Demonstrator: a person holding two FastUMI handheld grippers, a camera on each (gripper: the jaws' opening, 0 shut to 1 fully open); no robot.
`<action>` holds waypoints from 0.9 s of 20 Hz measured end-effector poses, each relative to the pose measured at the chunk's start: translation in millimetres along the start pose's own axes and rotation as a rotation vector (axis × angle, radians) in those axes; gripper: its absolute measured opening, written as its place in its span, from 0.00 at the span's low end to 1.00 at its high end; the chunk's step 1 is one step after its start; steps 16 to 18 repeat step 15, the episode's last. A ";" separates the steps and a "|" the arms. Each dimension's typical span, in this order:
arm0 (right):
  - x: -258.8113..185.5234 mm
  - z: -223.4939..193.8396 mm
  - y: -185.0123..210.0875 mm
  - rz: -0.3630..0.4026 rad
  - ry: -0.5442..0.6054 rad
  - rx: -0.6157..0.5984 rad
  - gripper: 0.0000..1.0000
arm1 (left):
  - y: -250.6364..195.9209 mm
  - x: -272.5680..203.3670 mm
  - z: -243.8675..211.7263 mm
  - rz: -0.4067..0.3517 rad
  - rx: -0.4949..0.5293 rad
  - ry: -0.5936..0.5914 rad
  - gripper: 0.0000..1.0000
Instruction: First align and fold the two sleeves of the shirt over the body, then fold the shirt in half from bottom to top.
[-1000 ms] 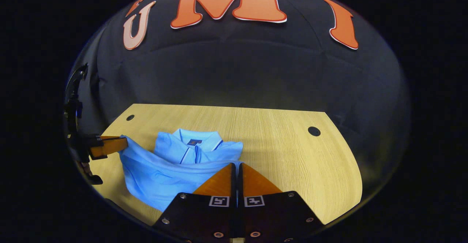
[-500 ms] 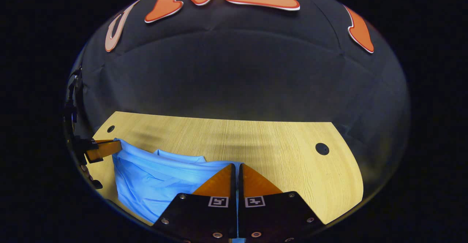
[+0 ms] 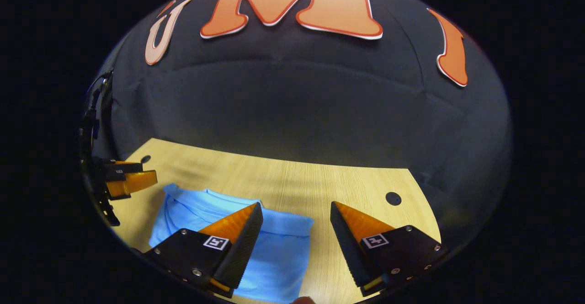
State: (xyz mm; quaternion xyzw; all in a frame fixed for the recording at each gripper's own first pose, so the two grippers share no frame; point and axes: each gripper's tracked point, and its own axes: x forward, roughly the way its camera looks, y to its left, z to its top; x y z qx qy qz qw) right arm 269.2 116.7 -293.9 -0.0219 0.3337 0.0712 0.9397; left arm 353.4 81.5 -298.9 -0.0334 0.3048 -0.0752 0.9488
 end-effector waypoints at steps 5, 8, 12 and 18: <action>-51.8 10.2 -5.3 -0.001 -0.058 0.018 0.94 | -12.5 -63.6 13.5 0.014 0.024 -0.071 1.00; -87.7 14.4 -11.1 -0.007 -0.102 0.013 0.96 | -19.8 -108.0 18.2 0.029 0.040 -0.122 1.00; -140.1 21.7 -18.6 -0.015 -0.181 0.005 0.95 | -25.9 -174.0 22.6 0.048 0.060 -0.207 1.00; -181.5 25.1 -25.6 -0.027 -0.241 0.012 0.95 | -29.1 -221.4 20.2 0.078 0.097 -0.280 1.00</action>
